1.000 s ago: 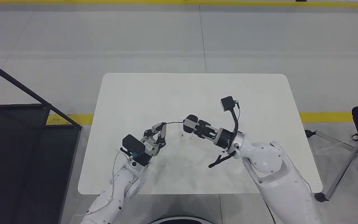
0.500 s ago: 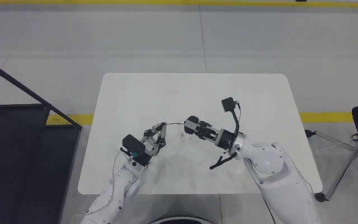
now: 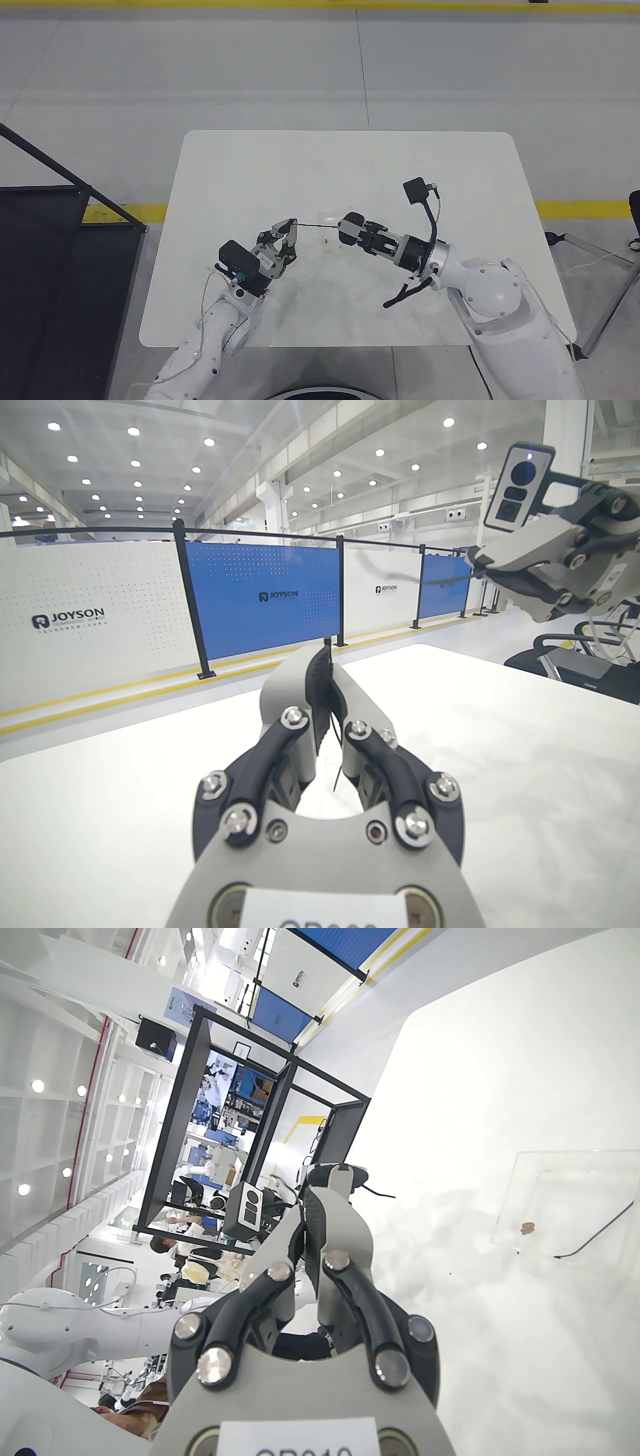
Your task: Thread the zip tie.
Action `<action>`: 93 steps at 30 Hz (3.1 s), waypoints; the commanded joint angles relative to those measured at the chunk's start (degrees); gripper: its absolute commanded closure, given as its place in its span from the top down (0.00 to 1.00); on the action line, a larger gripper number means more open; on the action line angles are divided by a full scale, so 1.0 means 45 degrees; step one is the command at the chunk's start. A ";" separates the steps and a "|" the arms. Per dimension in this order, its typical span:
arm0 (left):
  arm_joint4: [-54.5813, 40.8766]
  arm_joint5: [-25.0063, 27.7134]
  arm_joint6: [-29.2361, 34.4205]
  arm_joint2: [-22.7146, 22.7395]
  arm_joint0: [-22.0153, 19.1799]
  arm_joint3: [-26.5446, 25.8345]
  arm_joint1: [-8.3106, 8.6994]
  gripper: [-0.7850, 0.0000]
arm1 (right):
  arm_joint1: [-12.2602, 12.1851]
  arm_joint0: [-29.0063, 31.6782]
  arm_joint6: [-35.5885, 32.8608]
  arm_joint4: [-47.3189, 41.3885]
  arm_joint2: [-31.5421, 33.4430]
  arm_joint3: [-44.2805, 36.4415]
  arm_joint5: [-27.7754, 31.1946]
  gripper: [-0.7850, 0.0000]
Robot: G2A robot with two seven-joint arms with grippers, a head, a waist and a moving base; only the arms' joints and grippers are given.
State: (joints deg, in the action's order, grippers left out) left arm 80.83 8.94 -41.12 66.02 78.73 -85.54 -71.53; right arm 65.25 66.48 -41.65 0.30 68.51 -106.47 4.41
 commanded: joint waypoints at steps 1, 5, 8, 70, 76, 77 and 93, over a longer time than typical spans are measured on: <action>0.0000 0.0000 0.0000 0.0000 0.0000 0.0000 0.0000 0.00 | 0.0000 0.0000 0.0000 0.0000 0.0000 0.0000 0.0000 0.00; 0.0000 0.0000 0.0000 0.0000 0.0000 0.0000 0.0000 0.00 | 0.0000 0.0000 0.0000 0.0000 0.0000 0.0000 0.0000 0.00; 0.0000 0.0000 0.0000 0.0000 0.0000 0.0000 0.0000 0.00 | 0.0000 0.0000 0.0000 0.0000 0.0000 0.0000 0.0000 0.00; 0.0432 -0.0705 -0.0468 0.0065 0.0149 -0.0001 -0.0150 0.00 | 0.0160 0.0242 0.1174 0.0150 -0.0488 -0.0556 -0.3187 0.00; 0.0432 -0.0705 -0.0468 0.0065 0.0149 -0.0001 -0.0150 0.00 | 0.0175 0.0169 0.1150 0.0136 -0.0503 -0.0517 -0.3287 0.00; 0.0432 -0.0705 -0.0468 0.0065 0.0149 -0.0001 -0.0150 0.00 | 0.0176 0.0157 0.1143 0.0145 -0.0506 -0.0525 -0.3310 0.00; 0.0432 -0.0705 -0.0468 0.0065 0.0149 -0.0001 -0.0150 0.00 | 0.0155 0.0327 0.1049 0.0314 -0.0403 -0.0788 -0.3392 0.00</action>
State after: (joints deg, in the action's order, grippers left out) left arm 82.77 5.77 -43.23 66.32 79.40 -85.54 -72.21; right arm 65.98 67.80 -36.86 1.58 66.61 -109.84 -10.90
